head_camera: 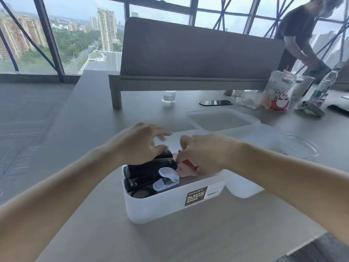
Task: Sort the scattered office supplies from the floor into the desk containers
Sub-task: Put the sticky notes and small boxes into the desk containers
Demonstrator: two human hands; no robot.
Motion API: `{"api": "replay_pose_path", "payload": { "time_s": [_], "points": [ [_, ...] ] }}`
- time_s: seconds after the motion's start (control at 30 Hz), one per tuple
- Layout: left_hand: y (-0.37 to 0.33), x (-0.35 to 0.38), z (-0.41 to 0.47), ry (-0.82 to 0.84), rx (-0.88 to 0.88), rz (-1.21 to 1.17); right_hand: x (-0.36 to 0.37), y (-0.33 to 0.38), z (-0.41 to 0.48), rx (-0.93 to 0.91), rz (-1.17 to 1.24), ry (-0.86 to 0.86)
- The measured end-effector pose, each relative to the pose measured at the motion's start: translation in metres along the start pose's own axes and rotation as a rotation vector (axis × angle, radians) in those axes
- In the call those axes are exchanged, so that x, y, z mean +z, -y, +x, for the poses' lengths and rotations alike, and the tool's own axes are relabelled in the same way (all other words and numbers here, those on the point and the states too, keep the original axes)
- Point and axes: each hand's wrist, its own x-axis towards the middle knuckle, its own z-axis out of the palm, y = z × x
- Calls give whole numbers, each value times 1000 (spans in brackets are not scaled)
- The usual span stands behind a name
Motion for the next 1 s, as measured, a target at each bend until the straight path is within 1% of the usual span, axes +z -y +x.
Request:
{"api": "replay_pose_path", "payload": {
  "time_s": [0.1,0.23,0.47,0.73,0.87,1.0],
  "points": [
    [-1,0,-1,-1,-4,6,1,-4,7,6,-88,40],
    [-3,0,-3,1,-13,25,-1,-6,8,17,-209,19],
    [-2,1,-2,1,-15,39,0,-15,8,-99,-305,29],
    [1,3,0,-14,-23,36,3,-23,9,-197,-242,31],
    [3,3,2,-6,-23,21,-2,-30,4,-192,-236,59],
    [2,3,2,-15,-31,7,-3,-25,1,-189,-244,8]
  ]
}}
